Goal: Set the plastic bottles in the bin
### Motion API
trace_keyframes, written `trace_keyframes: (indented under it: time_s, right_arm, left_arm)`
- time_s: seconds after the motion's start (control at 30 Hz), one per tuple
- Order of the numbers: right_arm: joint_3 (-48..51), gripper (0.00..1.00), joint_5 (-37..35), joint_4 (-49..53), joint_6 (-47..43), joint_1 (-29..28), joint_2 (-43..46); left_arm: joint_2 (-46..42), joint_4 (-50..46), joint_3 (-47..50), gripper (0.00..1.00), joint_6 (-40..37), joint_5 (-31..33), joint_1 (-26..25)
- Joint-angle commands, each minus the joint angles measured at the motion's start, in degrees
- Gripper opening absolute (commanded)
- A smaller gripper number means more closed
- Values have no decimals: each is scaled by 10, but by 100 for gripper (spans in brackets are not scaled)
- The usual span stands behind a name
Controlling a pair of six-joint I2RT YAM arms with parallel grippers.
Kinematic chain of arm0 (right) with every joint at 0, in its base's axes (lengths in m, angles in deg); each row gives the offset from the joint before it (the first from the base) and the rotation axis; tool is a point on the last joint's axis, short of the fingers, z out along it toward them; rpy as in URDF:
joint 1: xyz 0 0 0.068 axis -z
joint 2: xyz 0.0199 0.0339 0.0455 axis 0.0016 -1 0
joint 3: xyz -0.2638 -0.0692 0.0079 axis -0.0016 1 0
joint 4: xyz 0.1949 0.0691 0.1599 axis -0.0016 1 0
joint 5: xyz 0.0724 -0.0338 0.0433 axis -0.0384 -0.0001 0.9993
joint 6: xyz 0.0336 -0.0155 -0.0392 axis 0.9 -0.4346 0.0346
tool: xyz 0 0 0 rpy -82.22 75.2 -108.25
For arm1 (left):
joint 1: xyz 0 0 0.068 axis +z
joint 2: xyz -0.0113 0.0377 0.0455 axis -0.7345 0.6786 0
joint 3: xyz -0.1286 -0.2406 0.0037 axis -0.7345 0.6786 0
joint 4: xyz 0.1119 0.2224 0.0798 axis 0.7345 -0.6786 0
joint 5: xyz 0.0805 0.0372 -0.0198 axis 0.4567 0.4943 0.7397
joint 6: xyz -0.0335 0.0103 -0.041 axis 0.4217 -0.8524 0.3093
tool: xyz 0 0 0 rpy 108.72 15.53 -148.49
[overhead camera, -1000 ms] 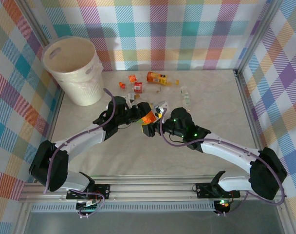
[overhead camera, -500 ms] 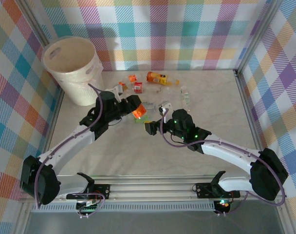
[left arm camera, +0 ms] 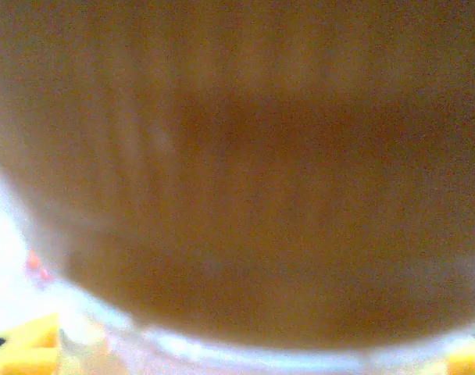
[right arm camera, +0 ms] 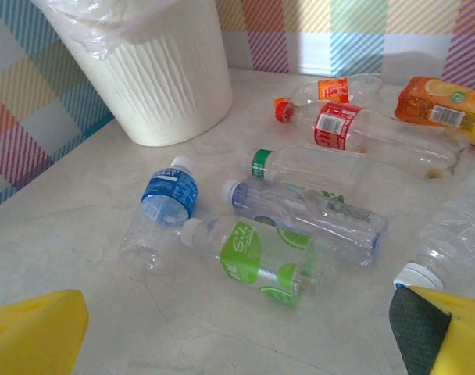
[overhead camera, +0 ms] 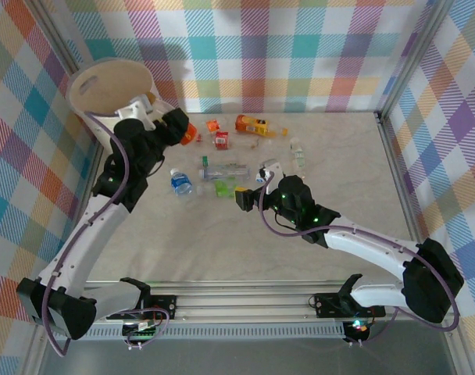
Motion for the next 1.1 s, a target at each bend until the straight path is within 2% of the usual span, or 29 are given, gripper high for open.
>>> trace_keyframes:
  time_s: [0.0,0.1,0.27,0.47,0.67,0.8,1.07]
  right_arm:
    - [8,100,-31,-26,14,-4,16]
    - [13,100,-32,-28,16,-4,19]
    - [15,100,-33,-17,15,-4,26]
    - [20,100,-42,-10,11,-4,35]
    - [18,100,-48,-3,6,-4,38]
    - [13,100,-48,0,2,-4,36]
    - [5,100,-44,14,5,-3,24]
  left_arm:
    - [20,61,-33,53,-43,88,37]
    - [63,101,-66,53,-37,106,76]
    - [156,102,-160,53,-2,107,139]
    - [260,96,-261,53,88,106,208]
    - [343,94,-314,54,206,120,255]
    - [411,56,-385,53,267,95,273]
    - [526,-30,-533,54,305,113,274]
